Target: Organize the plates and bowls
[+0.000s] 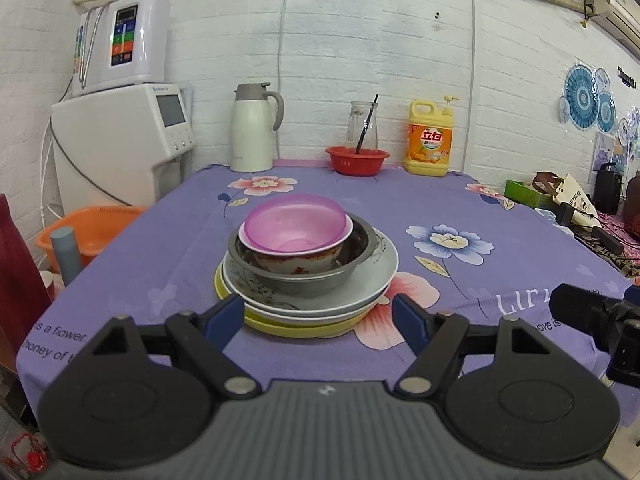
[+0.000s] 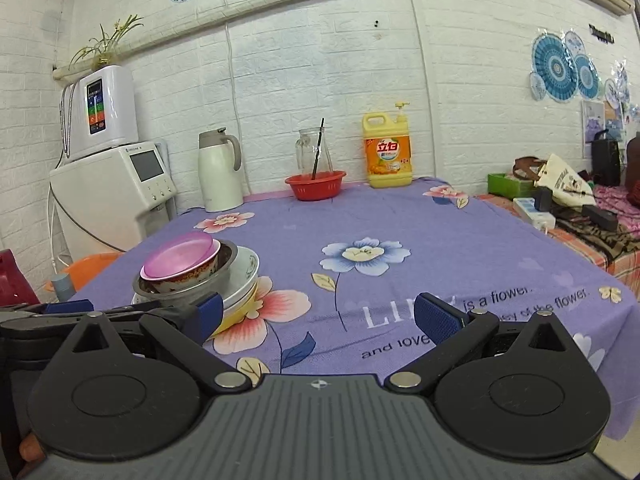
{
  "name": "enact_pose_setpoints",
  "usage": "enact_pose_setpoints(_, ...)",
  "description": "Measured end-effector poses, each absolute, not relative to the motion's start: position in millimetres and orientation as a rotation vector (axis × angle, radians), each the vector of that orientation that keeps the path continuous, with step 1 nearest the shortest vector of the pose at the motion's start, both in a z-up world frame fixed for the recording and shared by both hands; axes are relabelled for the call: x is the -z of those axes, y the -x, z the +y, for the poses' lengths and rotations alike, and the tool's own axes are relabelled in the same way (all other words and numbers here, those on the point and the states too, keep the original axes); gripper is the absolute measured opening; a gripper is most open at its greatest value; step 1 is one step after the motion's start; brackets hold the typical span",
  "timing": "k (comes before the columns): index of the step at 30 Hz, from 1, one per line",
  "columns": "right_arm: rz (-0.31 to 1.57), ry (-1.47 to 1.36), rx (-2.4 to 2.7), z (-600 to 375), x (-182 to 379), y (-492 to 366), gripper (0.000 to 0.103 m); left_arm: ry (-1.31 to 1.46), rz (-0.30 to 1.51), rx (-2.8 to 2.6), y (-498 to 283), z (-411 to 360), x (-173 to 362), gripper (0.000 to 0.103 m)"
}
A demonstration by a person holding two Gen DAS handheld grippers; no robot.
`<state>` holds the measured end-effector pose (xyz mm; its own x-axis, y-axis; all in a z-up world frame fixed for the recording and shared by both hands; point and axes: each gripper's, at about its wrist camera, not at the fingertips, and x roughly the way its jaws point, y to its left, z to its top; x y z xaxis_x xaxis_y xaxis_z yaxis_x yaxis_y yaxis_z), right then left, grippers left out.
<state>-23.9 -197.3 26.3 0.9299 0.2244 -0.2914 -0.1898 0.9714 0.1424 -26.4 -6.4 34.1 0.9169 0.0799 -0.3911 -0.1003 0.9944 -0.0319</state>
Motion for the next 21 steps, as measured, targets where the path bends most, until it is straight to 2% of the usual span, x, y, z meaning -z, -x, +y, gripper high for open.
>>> enact_pose_setpoints(10, 0.396, -0.128, -0.229, -197, -10, 14, 0.103, 0.054, 0.428, -0.089, 23, -7, -27, 0.075)
enact_pose_setpoints(21, 0.409, -0.143, -0.241, -198, -9, 17, 0.103, 0.057, 0.406, -0.044, 27, -11, -25, 0.075)
